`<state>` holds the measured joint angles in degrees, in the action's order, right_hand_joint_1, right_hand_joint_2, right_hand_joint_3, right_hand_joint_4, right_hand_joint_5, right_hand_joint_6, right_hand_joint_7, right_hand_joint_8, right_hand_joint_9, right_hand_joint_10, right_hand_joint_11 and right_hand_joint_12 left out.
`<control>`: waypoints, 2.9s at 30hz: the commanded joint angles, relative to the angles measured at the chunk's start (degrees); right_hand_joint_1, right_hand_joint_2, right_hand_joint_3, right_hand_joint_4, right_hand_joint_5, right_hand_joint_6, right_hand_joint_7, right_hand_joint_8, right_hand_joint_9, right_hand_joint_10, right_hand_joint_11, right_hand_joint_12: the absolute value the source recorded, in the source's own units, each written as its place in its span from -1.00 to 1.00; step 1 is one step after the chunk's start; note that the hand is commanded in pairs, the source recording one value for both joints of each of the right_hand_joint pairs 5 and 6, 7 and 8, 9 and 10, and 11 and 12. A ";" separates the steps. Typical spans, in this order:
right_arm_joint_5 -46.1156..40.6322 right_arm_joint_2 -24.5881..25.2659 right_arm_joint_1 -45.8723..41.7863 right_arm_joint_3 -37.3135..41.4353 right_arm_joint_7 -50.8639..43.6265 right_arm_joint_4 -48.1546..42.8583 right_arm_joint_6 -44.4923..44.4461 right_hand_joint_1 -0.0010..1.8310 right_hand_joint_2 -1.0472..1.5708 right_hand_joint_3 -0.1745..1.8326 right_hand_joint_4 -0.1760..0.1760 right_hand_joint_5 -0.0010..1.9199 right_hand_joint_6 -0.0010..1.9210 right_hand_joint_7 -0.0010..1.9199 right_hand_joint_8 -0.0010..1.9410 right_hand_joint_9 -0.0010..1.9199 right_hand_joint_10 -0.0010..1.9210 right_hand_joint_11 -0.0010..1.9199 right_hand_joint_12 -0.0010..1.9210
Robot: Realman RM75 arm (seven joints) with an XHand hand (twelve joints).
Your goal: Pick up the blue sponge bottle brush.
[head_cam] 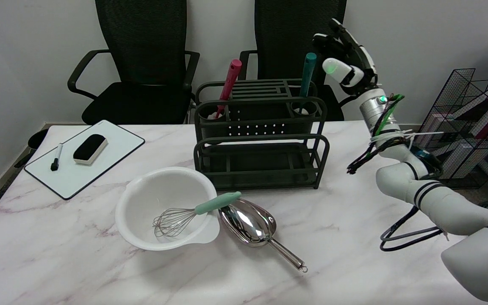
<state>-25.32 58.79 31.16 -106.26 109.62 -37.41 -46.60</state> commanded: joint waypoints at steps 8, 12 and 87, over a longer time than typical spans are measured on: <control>5.60 3.82 1.31 -2.67 -0.20 -2.45 5.62 0.30 -0.32 0.10 0.00 -0.78 -0.78 -0.27 -0.28 -0.43 -0.43 -0.57 -0.57; 5.60 4.14 1.19 -2.67 -0.20 -2.51 5.49 0.30 -0.31 0.11 0.00 -0.77 -0.77 -0.25 -0.26 -0.42 -0.42 -0.57 -0.57; 1.36 3.84 -2.34 0.40 -0.20 -7.73 1.63 0.23 1.00 -0.44 0.00 1.00 1.00 1.00 0.98 1.00 1.00 0.97 0.97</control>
<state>-23.76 62.73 29.17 -106.89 109.41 -43.95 -43.21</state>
